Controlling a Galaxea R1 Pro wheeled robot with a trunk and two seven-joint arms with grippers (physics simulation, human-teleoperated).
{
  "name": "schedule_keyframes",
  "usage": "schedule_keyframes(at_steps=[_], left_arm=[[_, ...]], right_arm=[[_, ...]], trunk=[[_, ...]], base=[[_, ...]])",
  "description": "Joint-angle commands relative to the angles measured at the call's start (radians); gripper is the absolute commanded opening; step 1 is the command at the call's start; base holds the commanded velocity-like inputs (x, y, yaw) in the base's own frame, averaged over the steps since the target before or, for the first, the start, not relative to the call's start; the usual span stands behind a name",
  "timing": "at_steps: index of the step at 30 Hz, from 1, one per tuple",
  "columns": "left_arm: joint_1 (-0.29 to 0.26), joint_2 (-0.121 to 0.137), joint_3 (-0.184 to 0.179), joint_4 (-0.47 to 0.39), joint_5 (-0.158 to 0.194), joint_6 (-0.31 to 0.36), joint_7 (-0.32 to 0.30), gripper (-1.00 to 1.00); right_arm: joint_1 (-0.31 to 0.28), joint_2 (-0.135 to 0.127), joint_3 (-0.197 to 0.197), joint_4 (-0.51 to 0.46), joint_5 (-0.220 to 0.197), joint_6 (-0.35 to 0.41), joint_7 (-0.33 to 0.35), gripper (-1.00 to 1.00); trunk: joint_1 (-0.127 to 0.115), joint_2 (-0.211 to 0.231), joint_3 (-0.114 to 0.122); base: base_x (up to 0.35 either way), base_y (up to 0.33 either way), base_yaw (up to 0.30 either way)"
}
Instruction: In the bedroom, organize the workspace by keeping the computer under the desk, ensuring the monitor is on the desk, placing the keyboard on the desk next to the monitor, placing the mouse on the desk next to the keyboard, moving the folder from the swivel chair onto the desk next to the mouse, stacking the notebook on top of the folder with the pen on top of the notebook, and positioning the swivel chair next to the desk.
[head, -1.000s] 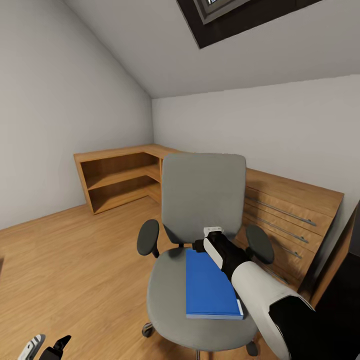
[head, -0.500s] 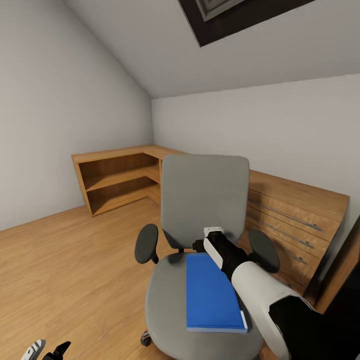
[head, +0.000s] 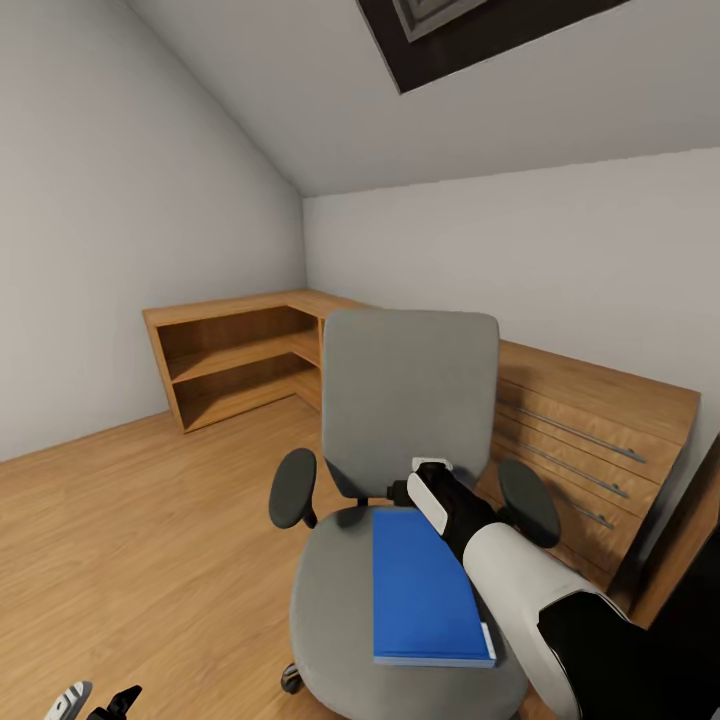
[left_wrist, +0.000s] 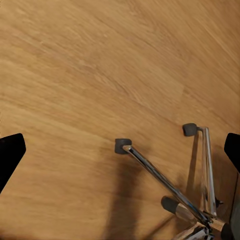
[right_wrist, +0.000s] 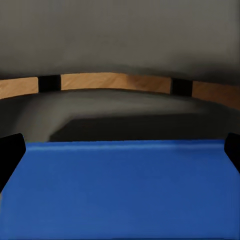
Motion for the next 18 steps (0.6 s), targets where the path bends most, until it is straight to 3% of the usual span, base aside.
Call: schedule_keyframes(at_steps=[1, 18], left_arm=[[0.000, -0.001, 0.001, -0.002, 0.010, 0.004, 0.009, 1.00], [-0.001, -0.001, 0.011, 0.029, 0.016, 0.003, 0.001, 1.00]], right_arm=[[-0.001, 0.000, 0.005, -0.001, -0.014, 0.002, -0.011, 1.00], [-0.001, 0.000, 0.005, -0.002, -0.024, 0.002, -0.014, 1.00]], trunk=[[0.000, 0.000, -0.001], [0.000, 0.000, -0.001]], base=[[0.009, 0.000, 0.000], [0.042, 0.000, 0.000]])
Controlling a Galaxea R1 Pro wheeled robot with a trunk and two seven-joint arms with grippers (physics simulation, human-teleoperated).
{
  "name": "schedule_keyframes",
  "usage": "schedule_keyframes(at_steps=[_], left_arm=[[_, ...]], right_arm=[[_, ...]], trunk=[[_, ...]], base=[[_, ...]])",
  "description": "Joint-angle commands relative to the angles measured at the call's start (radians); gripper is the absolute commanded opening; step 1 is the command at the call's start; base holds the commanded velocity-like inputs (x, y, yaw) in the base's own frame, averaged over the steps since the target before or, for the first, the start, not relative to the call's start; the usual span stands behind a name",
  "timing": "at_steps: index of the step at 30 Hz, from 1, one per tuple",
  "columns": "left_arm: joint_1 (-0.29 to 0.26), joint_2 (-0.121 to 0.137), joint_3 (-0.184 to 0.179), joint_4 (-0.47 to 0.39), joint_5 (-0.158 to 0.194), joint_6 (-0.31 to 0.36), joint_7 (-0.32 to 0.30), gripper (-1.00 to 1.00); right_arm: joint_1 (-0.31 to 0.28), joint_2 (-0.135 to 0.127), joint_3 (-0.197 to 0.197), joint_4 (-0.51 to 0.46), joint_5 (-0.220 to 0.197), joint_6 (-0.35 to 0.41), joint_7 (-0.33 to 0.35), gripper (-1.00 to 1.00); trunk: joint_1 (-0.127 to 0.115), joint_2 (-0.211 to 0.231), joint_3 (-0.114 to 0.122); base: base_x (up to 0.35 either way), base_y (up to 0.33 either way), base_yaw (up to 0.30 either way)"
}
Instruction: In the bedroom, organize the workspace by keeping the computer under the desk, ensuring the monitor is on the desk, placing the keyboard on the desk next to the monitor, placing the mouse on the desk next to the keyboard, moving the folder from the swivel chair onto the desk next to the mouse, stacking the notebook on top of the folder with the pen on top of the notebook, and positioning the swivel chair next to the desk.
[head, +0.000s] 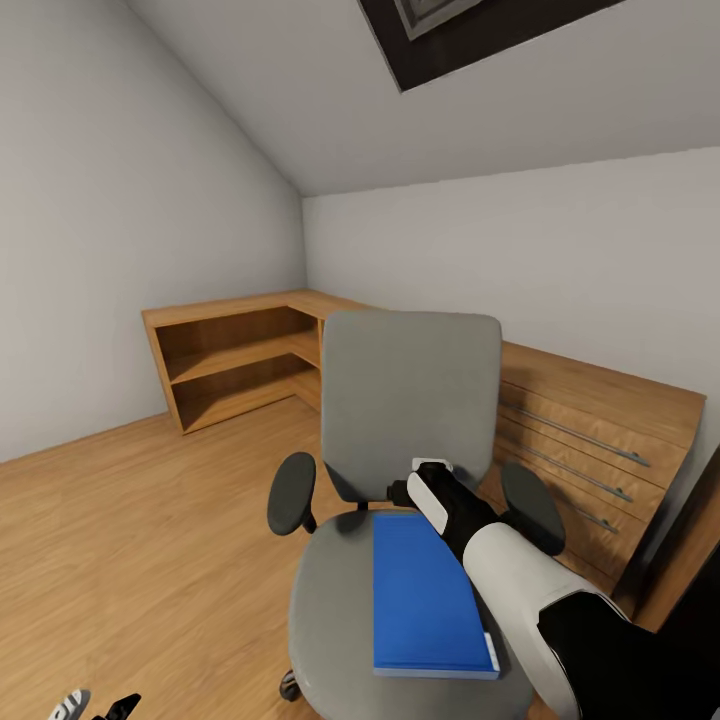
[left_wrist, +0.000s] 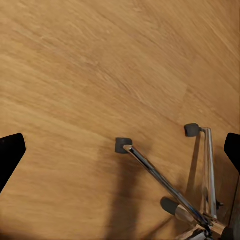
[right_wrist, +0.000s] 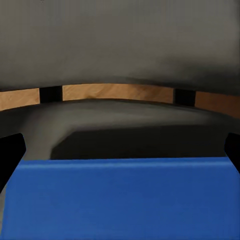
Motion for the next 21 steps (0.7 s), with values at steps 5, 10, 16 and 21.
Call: schedule_keyframes(at_steps=[5, 10, 16, 21], left_arm=[[0.000, -0.002, 0.006, -0.002, 0.020, 0.005, 0.010, 1.00], [0.000, -0.006, 0.006, -0.017, 0.025, 0.010, 0.011, 1.00], [0.000, -0.006, 0.007, -0.025, 0.026, 0.013, 0.012, 1.00], [0.000, -0.005, 0.006, -0.027, 0.026, 0.015, 0.010, 1.00]], right_arm=[[-0.001, 0.000, 0.005, -0.001, -0.010, 0.002, -0.009, 1.00], [-0.001, 0.000, 0.004, -0.001, -0.010, 0.002, -0.010, 1.00], [-0.001, 0.000, 0.004, -0.001, -0.010, 0.002, -0.011, 1.00], [-0.001, 0.000, 0.004, -0.001, -0.011, 0.002, -0.034, 1.00]], trunk=[[0.000, 0.000, -0.001], [0.015, -0.028, -0.013], [0.038, -0.070, -0.032], [0.038, -0.070, -0.032]], base=[[0.001, 0.000, 0.000], [0.000, 0.000, 0.000], [0.000, 0.000, 0.000], [0.000, 0.000, 0.000]])
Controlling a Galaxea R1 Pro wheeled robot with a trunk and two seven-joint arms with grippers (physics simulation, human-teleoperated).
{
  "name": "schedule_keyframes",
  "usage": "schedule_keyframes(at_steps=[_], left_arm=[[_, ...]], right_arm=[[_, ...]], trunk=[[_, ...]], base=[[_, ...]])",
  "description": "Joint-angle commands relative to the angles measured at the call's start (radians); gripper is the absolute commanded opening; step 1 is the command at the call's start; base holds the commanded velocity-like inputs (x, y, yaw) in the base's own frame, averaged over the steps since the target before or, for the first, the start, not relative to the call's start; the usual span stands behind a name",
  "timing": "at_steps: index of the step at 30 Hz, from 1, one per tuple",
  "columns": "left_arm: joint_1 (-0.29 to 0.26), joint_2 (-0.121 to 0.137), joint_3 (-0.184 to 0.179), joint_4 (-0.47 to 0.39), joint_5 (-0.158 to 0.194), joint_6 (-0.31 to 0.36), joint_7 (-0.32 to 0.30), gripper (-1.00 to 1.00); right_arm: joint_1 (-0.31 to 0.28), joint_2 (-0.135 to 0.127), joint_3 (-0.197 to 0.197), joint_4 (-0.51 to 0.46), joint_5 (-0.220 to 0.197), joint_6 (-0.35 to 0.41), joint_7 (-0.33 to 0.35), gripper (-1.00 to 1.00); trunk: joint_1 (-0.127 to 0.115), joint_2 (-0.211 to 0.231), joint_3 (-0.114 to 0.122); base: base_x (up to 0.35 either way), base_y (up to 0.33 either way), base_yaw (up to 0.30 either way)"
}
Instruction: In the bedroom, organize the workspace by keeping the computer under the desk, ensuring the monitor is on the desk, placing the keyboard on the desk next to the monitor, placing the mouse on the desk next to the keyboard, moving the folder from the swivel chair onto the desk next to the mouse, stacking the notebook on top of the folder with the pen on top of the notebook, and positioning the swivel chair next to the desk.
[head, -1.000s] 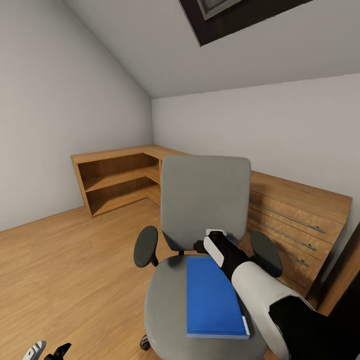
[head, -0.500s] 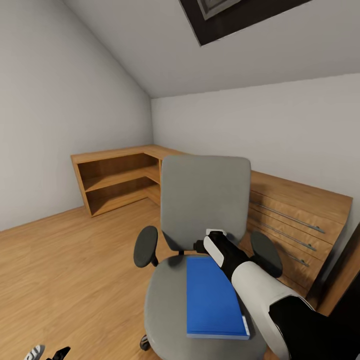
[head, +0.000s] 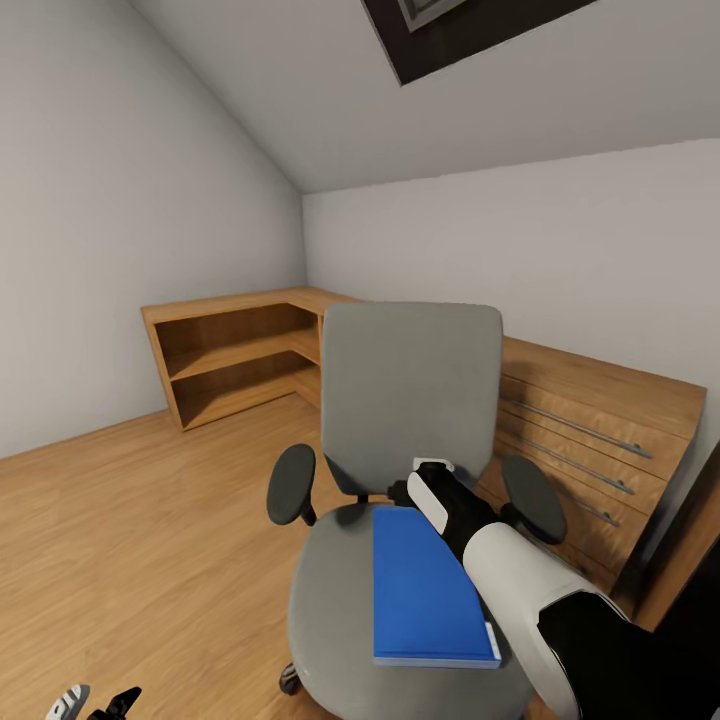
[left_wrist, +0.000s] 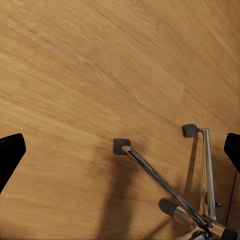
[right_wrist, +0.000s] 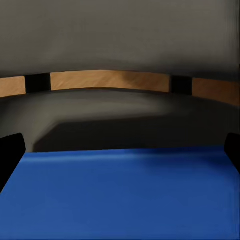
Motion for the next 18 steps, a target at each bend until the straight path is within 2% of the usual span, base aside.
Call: schedule_keyframes(at_steps=[1, 8, 18], left_arm=[[0.000, 0.000, 0.001, -0.002, 0.010, 0.004, 0.008, 1.00], [0.002, 0.001, -0.005, 0.002, -0.006, -0.006, 0.009, 1.00], [0.003, 0.003, 0.001, 0.015, -0.007, -0.007, 0.007, 1.00]], right_arm=[[-0.001, 0.000, 0.005, -0.001, -0.010, 0.002, -0.011, 1.00], [-0.001, 0.000, 0.005, -0.001, -0.010, 0.002, -0.018, 1.00], [-0.001, 0.000, 0.005, -0.001, -0.010, 0.002, -0.019, 1.00]], trunk=[[0.000, 0.000, -0.001], [0.000, 0.000, -0.001], [0.000, 0.000, -0.001]], base=[[0.000, 0.000, 0.000], [0.044, 0.000, 0.000], [0.031, 0.000, 0.000]])
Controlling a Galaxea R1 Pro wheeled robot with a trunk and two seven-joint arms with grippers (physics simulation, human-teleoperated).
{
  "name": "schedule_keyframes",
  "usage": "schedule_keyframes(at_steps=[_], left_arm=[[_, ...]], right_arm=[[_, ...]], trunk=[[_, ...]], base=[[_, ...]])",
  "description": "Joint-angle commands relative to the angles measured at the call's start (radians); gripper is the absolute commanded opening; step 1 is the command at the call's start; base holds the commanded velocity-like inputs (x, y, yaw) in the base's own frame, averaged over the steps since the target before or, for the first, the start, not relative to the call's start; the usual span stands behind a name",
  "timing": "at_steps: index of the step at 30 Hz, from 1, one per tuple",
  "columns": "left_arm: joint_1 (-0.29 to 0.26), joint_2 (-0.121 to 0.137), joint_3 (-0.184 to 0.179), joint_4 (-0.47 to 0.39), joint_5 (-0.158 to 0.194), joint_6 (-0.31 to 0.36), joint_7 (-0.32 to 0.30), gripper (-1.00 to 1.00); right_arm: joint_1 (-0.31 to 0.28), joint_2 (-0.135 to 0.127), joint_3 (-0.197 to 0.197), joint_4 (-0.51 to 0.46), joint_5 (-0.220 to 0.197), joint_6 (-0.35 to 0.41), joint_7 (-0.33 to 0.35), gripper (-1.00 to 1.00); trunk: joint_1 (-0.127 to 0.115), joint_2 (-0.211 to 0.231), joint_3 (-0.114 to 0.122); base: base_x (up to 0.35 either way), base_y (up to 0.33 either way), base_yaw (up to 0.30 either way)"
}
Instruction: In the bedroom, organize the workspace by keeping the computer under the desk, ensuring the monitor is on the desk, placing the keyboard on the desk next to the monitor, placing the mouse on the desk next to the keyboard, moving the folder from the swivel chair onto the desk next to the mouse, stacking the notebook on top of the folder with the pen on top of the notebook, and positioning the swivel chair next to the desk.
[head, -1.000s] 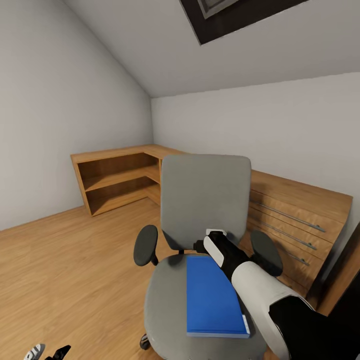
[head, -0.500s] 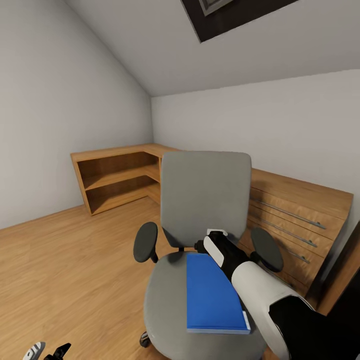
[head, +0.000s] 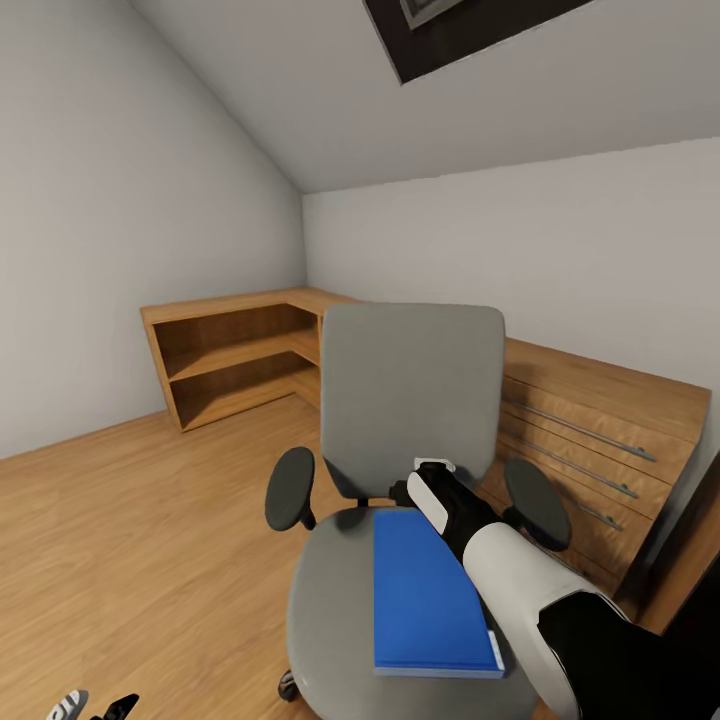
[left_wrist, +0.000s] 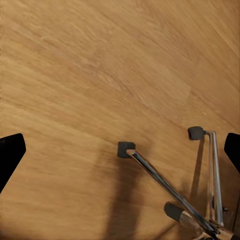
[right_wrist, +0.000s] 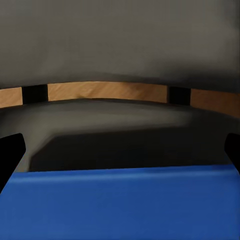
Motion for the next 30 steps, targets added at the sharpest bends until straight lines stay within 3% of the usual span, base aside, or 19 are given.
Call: schedule_keyframes(at_steps=[1, 10, 16, 23, 30], left_arm=[[0.000, -0.001, 0.002, -0.002, 0.012, 0.004, 0.007, 1.00], [0.000, -0.002, 0.005, -0.008, 0.024, 0.008, 0.011, 1.00], [0.000, -0.001, 0.006, -0.009, 0.026, 0.017, 0.013, 1.00], [0.000, -0.001, 0.005, -0.010, 0.027, 0.018, 0.014, 1.00], [0.000, 0.001, 0.003, -0.001, 0.009, 0.006, 0.015, 1.00]], right_arm=[[-0.001, 0.000, 0.005, -0.001, -0.009, 0.002, -0.009, 1.00], [-0.001, 0.000, 0.006, -0.001, -0.009, 0.002, -0.009, 1.00], [-0.001, 0.000, 0.006, -0.002, -0.009, 0.002, -0.009, 1.00], [-0.001, 0.000, 0.007, -0.002, -0.009, 0.003, -0.009, 1.00], [-0.002, 0.000, 0.007, 0.000, -0.009, 0.025, -0.010, 1.00]], trunk=[[0.000, 0.000, -0.001], [0.000, 0.000, -0.001], [0.023, -0.042, -0.020], [0.023, -0.042, -0.020], [0.023, -0.042, -0.020]], base=[[0.003, 0.000, 0.000], [0.001, 0.000, 0.000], [0.000, 0.000, 0.000], [0.000, 0.000, 0.000], [0.000, 0.000, 0.000]])
